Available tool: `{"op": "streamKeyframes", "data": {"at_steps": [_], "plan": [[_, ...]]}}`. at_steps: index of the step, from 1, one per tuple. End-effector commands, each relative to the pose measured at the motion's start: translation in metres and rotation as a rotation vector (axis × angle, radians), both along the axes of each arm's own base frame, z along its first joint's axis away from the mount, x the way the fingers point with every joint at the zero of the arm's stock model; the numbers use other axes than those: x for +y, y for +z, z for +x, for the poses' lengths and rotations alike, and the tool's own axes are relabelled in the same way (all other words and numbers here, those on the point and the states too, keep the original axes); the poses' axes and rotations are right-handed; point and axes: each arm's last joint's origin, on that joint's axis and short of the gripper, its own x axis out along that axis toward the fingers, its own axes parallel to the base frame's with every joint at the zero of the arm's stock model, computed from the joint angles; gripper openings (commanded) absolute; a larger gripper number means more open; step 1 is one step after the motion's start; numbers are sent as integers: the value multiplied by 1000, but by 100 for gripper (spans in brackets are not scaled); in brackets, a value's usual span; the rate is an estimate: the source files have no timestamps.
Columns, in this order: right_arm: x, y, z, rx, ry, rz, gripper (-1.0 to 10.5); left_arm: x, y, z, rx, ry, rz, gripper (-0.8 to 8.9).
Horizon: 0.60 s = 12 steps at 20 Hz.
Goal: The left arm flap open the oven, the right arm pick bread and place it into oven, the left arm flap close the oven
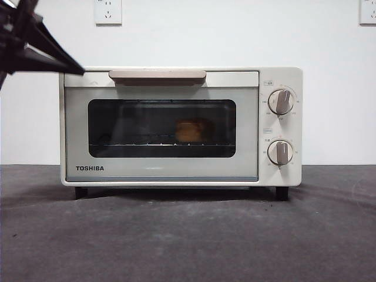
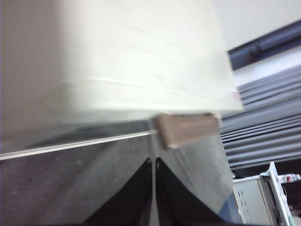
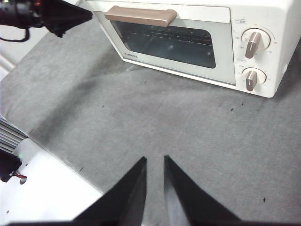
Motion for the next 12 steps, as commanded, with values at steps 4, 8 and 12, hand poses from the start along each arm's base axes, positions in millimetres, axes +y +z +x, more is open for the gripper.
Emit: {"op": "streamKeyframes", "data": {"at_steps": [4,8,12], "plan": [[0,6,0,-27,7,15,25,-6,32,-30,-150,-69,24,16],[1,8,1,-56,-7,22,13,-4,44,-55,-214,-95,60,16],[2,11,2,-92,-4,36,13,-2,48,-77,-254,-127,112,16]]}}
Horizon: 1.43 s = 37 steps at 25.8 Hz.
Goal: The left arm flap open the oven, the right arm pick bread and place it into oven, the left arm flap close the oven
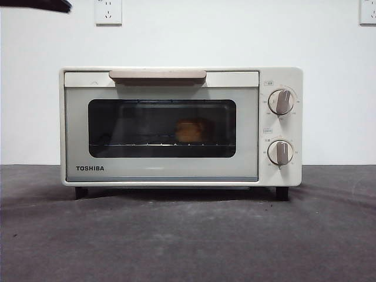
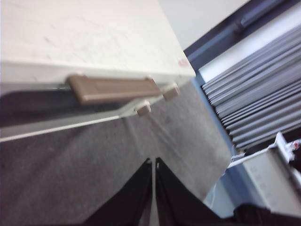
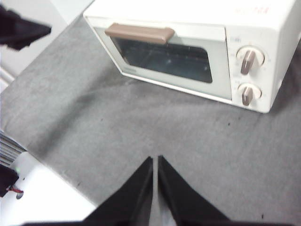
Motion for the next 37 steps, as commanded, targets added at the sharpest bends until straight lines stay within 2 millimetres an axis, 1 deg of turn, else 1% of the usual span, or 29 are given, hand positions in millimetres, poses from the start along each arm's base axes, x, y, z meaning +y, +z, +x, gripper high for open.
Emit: {"op": "streamKeyframes", "data": {"at_steps": [1,6,16,20,22,24,25,26,28,30,32,35,37], "plan": [[1,7,0,-42,12,16,13,1,6,-11,-82,-41,60,16],[1,8,0,-46,16,23,13,2,7,-27,-64,-47,69,20],[1,8,0,-46,16,23,13,1,13,-36,-105,-58,65,20],[1,8,0,-47,16,24,13,1,15,-43,-159,-58,61,20],[1,8,0,-46,16,23,13,2,10,-46,-247,-50,59,21],[1,8,0,-46,16,23,13,3,-4,-54,-377,-58,91,21],[1,8,0,-47,16,24,13,4,-14,-58,-430,-59,107,20],[1,8,0,-46,16,23,13,6,-28,-63,-488,-35,133,19],[1,8,0,-47,16,24,13,10,-56,-68,-551,94,189,19],[1,8,0,-47,16,24,13,14,-85,-73,-563,243,228,19],[1,8,0,-46,16,23,13,18,-111,-78,-539,387,243,19],[1,8,0,-47,16,24,13,23,-136,-82,-527,551,298,20],[1,8,0,-47,16,24,13,25,-146,-84,-526,631,325,20]]}}
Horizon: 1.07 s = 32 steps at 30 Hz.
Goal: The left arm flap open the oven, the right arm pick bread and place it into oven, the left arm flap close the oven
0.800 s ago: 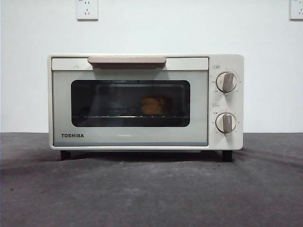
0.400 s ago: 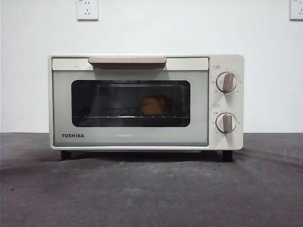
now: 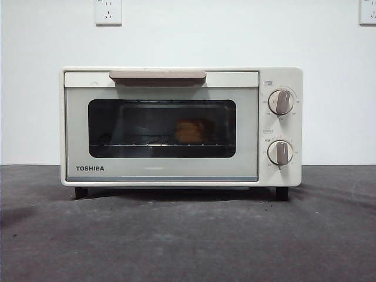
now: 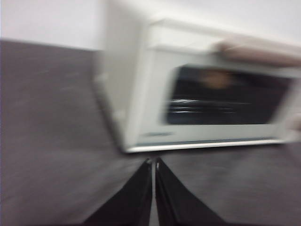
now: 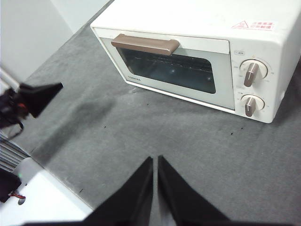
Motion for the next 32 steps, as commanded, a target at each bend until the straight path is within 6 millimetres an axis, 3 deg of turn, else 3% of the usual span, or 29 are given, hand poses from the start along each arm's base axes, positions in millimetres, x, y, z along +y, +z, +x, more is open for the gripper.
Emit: {"op": "streamKeyframes", "data": {"at_steps": [1,9,15,32], "plan": [[0,5,-1,-23,13,10,13,4,-6,-2,-46,134,3,20],[0,5,-1,-24,13,11,13,11,-15,-5,-27,344,103,20],[0,5,-1,-24,13,11,13,11,-22,-6,22,329,204,21],[0,5,-1,-24,13,11,13,11,-22,-6,23,329,205,20]]}}
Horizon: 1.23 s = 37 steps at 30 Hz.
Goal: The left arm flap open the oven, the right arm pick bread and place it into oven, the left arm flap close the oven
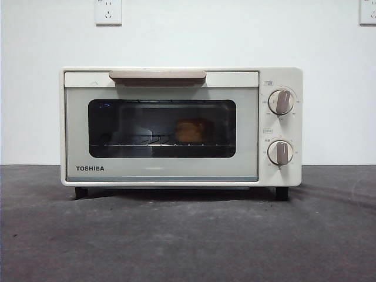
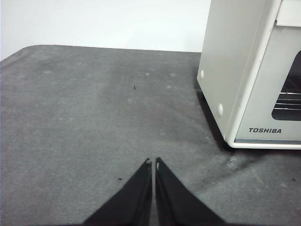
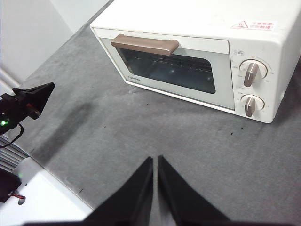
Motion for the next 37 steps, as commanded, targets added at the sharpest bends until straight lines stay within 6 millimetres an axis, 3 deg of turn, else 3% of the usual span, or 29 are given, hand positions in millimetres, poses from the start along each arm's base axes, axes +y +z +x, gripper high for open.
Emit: {"op": "streamKeyframes", "data": {"at_steps": [1,11,16,21,29,32,37], "plan": [[0,5,-1,-24,12,11,13,0,-7,1,24,-2,17,20],[0,6,-1,-37,2,17,13,0,-7,1,24,-2,17,20],[-15,-2,1,-135,-168,-23,13,0,-7,1,24,-2,17,20],[-29,-44,16,-254,-425,-40,13,0,-7,1,24,-2,17,20],[-48,-152,39,-481,-614,-180,13,0,-7,1,24,-2,17,20],[-52,-177,41,-470,-647,-198,13,0,-7,1,24,-2,17,20],[-53,-199,42,-453,-663,-252,13,0,-7,1,24,-2,17,20]]}}
